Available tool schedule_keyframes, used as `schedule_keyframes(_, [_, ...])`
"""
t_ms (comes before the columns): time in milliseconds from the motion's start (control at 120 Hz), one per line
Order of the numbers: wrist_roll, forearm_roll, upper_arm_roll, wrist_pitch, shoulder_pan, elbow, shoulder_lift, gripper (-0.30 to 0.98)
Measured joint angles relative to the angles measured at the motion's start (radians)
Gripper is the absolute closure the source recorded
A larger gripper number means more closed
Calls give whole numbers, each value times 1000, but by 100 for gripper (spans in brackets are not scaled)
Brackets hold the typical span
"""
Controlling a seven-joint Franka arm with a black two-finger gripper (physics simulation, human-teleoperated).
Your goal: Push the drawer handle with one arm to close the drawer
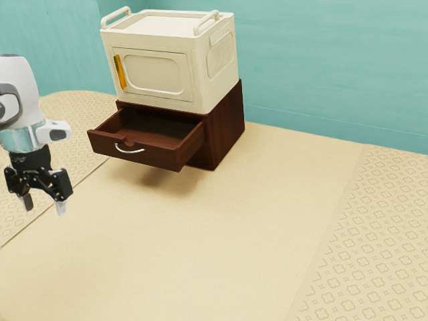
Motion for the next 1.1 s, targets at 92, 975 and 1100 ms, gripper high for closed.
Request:
schedule_keyframes(92, [-14,30,-10,91,-1,5,90,2])
schedule_keyframes(975, [52,22,-278,621,316,413,701,75])
schedule_keyframes(1100, [64,35,-479,627,481,447,743,77])
